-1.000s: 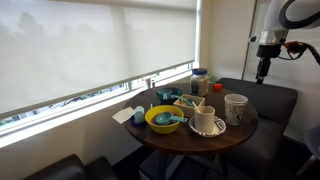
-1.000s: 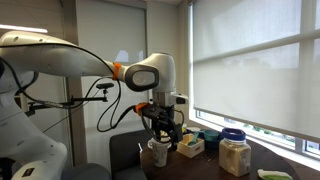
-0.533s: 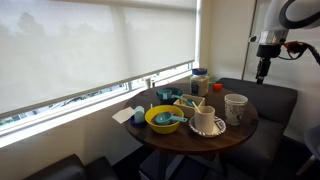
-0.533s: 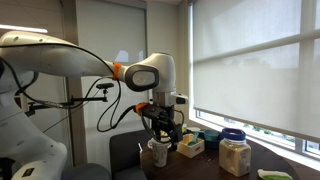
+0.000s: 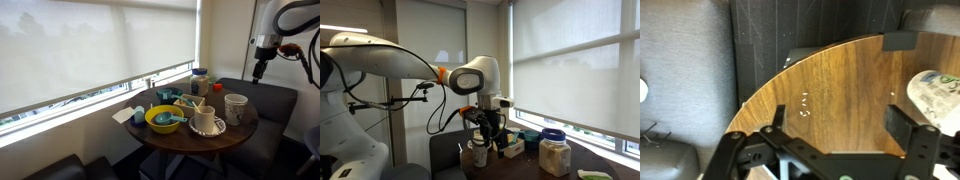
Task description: Put the orange block inside the blue ladle that is in the blue bowl
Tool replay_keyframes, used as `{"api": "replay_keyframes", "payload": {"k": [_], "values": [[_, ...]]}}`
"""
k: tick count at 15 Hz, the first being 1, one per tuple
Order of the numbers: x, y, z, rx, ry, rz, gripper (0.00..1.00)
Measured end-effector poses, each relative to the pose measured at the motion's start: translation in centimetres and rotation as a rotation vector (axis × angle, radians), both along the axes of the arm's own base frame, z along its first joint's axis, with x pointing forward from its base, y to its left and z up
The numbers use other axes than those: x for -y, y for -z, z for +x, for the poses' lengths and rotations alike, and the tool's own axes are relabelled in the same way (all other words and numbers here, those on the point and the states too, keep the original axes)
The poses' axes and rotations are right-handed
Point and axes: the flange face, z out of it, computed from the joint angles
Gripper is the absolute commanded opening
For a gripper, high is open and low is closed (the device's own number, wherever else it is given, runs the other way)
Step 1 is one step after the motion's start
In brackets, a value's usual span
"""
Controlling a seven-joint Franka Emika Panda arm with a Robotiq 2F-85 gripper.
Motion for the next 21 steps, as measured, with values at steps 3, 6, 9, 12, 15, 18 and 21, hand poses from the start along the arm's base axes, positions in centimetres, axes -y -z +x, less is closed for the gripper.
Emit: {"api": "replay_keyframes", "payload": {"k": [3, 6, 9, 12, 15, 18, 21], "values": [[4.2, 2.1, 0.8, 0.025, 0.156, -0.036, 1.0], [9.3, 3.3, 2.0, 0.088, 0.309, -0.037, 1.0], [13.5, 2.1, 4.4, 0.237, 0.346, 0.007, 1.0], [16.0, -0.2, 5.9, 0.327, 0.207, 0.022, 1.0], [17.1, -2.2, 7.5, 0.397, 0.057, 0.071, 1.0], [18.3, -1.0, 9.5, 0.342, -0.075, 0.172, 1.0], [20.7, 2.2, 11.5, 0.189, -0.121, 0.181, 1.0]]}}
